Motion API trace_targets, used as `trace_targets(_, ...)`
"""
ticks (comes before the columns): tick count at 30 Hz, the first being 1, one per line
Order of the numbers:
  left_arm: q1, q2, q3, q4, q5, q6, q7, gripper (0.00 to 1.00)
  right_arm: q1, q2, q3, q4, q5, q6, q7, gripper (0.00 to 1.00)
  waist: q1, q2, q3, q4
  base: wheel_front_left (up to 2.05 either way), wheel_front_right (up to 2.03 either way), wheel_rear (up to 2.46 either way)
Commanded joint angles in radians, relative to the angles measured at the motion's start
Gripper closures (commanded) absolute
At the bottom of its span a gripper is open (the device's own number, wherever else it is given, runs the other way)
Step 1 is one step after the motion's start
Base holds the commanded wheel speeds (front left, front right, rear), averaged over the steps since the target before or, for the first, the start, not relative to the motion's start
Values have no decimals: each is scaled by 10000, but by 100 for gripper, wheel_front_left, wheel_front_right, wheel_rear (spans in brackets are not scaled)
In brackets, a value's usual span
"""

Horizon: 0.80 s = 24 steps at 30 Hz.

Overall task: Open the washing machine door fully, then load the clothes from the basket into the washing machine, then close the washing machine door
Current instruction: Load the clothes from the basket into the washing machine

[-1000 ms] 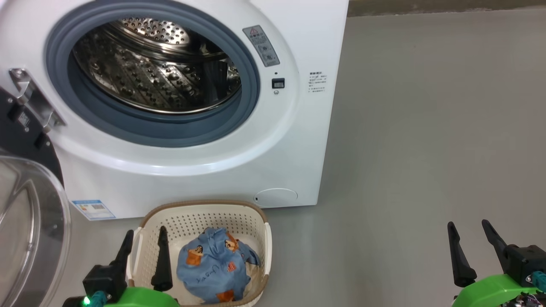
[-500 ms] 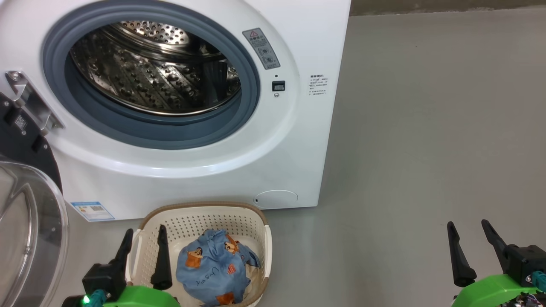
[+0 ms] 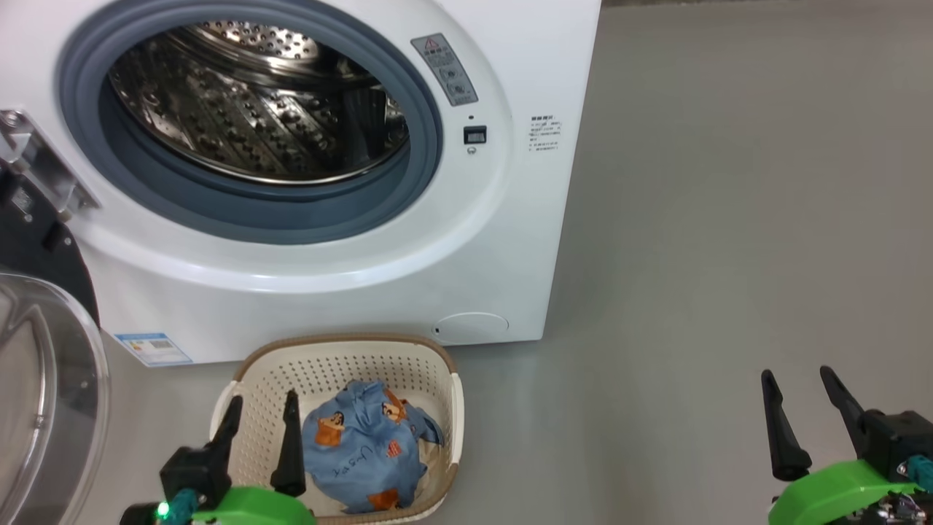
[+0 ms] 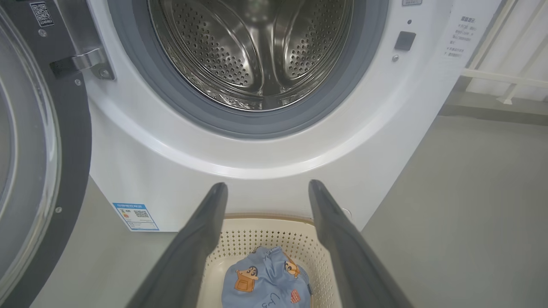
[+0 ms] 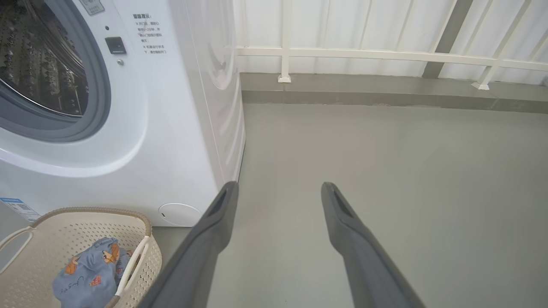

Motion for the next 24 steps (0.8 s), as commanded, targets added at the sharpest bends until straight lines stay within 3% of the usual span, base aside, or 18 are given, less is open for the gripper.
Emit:
trace_targets(1,-575,79,262,19,89,-52,-10,0,-480,-150,278,-312,147,44,-45,0,0,0,195,-40,0,0,0)
trace_targets(6,-1159,-115,56,1026,-13,-346,142,0,-740,-150,288,-389,145,44,-56,0,0,0,734,-181,0,0,0)
trace_targets(24,-4873,-480,-225,6741,-434,-1723,760,0,-2338,-150,556,-642,360,44,-450,0,0,0,4023,-1349,0,0,0)
